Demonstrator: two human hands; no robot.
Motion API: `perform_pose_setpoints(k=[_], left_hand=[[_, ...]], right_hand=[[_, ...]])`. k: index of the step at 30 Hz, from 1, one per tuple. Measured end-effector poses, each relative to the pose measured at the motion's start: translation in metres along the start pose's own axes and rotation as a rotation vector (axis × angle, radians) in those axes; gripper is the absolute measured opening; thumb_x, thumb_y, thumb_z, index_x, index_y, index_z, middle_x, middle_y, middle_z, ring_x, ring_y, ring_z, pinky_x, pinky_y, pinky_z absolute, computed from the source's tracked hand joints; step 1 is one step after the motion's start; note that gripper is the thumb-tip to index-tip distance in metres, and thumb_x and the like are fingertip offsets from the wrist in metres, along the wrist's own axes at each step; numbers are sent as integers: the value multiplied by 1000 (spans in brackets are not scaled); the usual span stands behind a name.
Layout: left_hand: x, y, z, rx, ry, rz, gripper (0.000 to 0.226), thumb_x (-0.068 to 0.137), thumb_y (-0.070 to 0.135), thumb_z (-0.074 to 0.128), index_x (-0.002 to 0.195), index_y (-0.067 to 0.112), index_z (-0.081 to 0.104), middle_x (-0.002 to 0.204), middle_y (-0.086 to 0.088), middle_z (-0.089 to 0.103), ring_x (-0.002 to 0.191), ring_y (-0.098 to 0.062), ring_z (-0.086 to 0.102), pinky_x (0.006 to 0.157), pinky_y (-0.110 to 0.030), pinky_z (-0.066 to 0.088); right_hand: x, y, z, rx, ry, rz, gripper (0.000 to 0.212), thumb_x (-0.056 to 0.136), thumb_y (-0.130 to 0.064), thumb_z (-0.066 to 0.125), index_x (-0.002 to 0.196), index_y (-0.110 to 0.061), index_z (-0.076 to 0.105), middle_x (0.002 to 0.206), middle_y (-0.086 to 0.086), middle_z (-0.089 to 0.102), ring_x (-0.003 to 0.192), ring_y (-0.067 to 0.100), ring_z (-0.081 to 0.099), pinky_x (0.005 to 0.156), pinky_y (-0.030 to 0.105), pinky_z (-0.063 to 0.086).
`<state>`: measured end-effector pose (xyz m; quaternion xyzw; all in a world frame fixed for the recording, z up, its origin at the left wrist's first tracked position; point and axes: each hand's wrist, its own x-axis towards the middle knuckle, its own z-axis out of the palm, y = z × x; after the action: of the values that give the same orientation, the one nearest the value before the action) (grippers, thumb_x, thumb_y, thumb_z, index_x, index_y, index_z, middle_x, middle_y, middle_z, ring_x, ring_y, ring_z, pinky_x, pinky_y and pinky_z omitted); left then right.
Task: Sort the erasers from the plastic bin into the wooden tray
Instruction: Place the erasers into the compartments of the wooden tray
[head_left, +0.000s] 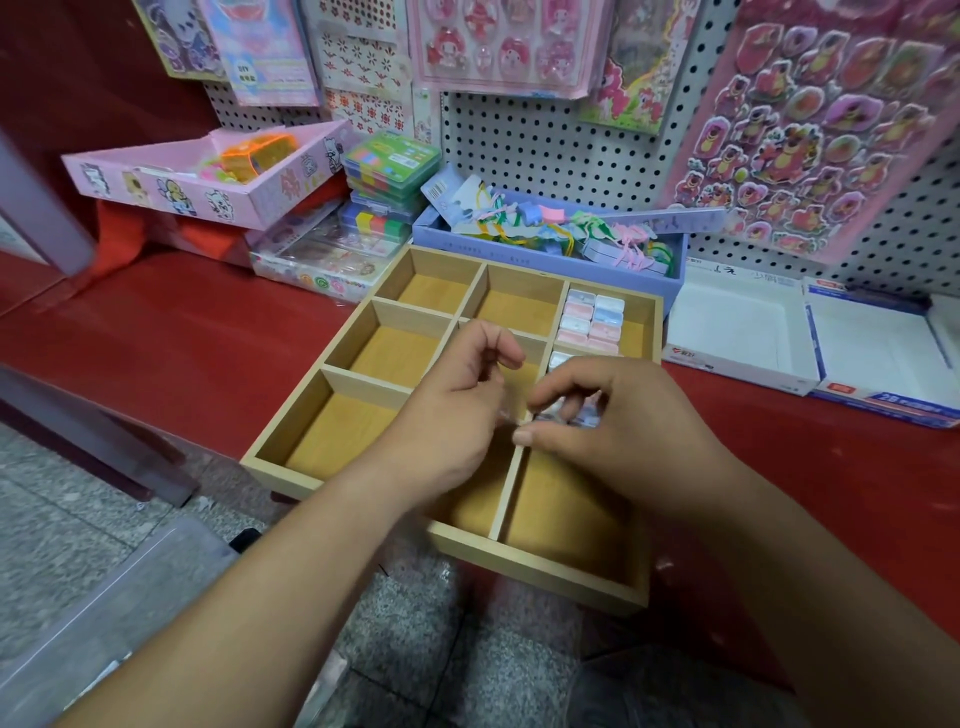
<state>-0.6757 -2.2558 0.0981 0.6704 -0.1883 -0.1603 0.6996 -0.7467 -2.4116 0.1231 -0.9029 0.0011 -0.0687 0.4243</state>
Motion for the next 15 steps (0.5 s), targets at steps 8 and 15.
perform_pose_setpoints(k=[8,15], left_hand=[[-4,-2,-1,-37,-106,0,22,85,-2,56,100,14,52,87,-10,54,78,-12,53,75,-23,46],[-6,1,-24,663,134,192,11,94,22,56,104,21,61,104,5,60,96,-12,59,88,-33,50]], right_hand=[[0,5,8,12,74,-10,21,77,-24,87,82,-33,69,75,-12,66,70,1,59,61,12,42],[0,24,-17,-177,-58,48,30,96,-21,62,116,-44,67,95,-12,53,85,1,53,76,16,40]])
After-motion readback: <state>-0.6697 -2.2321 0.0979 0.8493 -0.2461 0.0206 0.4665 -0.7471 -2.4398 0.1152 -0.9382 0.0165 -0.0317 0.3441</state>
